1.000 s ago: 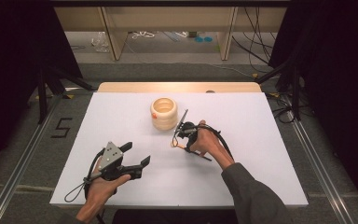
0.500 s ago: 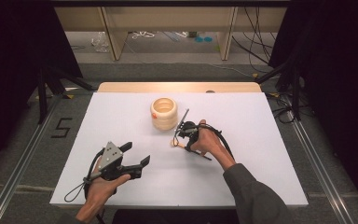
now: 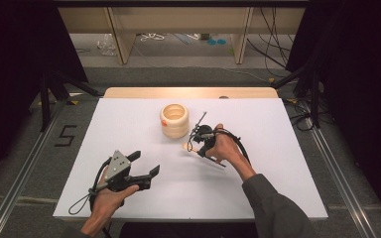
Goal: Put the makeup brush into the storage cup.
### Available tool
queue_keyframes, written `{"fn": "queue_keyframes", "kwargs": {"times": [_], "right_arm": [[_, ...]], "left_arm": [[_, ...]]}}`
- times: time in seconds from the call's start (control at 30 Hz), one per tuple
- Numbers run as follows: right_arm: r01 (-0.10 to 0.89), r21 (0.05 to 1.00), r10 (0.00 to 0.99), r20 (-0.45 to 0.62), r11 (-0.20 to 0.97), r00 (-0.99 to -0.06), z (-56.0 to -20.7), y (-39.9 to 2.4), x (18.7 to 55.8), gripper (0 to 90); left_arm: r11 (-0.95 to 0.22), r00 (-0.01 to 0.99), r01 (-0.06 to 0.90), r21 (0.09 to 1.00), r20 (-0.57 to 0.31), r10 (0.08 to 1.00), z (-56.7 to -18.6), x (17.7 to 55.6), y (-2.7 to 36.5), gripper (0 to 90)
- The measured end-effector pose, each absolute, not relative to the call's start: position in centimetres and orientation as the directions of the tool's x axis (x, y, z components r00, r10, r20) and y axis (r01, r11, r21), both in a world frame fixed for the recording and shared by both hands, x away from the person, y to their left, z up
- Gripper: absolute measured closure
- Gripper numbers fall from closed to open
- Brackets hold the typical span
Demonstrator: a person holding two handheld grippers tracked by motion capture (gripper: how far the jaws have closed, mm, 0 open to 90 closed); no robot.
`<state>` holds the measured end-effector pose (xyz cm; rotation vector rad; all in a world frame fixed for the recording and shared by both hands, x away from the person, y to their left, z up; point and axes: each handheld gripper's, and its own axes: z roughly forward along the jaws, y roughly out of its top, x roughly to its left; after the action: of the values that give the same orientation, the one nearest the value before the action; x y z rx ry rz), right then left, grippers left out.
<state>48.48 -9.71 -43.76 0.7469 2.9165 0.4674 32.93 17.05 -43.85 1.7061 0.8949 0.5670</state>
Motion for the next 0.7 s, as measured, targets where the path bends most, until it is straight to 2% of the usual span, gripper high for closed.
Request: {"fn": "queue_keyframes", "kwargs": {"times": [0.33, 0.7], "right_arm": [[0.427, 0.406, 0.48, -0.033, 0.808, -0.877, -42.3, -10.1, 48.3, 83.6], [0.415, 0.518, 0.481, 0.008, 0.748, -0.877, -41.0, -10.5, 48.2, 83.6]], "left_arm": [[-0.146, 0.603, 0.278, 0.949, -0.054, 0.796, -43.8, 32.9, 17.1, 17.3], [-0.147, 0.599, 0.281, 0.948, -0.053, 0.799, -43.7, 32.9, 17.2, 17.3]]}}
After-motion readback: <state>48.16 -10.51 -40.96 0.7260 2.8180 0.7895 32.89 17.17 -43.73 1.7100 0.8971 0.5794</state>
